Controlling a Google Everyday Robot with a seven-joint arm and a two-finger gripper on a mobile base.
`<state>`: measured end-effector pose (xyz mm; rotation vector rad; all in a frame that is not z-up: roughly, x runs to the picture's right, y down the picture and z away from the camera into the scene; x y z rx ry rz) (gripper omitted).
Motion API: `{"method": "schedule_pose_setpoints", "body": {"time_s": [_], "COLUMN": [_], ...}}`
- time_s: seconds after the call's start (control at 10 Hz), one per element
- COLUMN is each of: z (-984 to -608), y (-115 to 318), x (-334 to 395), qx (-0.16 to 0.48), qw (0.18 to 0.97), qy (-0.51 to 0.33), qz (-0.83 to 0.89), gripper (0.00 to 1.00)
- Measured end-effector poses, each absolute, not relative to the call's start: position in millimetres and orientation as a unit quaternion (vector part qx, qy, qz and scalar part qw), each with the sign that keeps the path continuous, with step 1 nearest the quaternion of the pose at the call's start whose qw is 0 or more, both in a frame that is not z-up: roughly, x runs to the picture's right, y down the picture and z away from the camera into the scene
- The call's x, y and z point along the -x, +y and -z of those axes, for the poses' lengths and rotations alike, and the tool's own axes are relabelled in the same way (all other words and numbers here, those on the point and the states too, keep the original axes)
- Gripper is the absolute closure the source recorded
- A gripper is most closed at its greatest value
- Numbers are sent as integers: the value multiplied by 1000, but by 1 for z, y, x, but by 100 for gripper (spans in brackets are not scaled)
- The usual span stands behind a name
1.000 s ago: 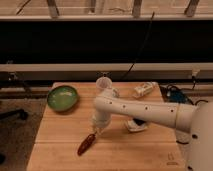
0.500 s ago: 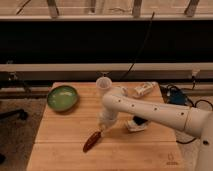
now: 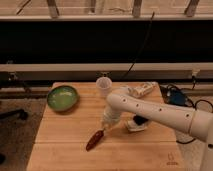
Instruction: Drag the pepper across the table
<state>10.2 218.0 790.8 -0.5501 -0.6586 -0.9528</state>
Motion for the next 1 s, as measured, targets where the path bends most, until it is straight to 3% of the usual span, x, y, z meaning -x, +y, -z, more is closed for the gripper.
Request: {"method": "schedule_pose_setpoints", "body": {"time_s": [1.0], "z": [-780], "y": [226], "x": [-74], "qx": [258], "qw": [822], "qy": [-287], "qz": [419], "gripper": [96]}}
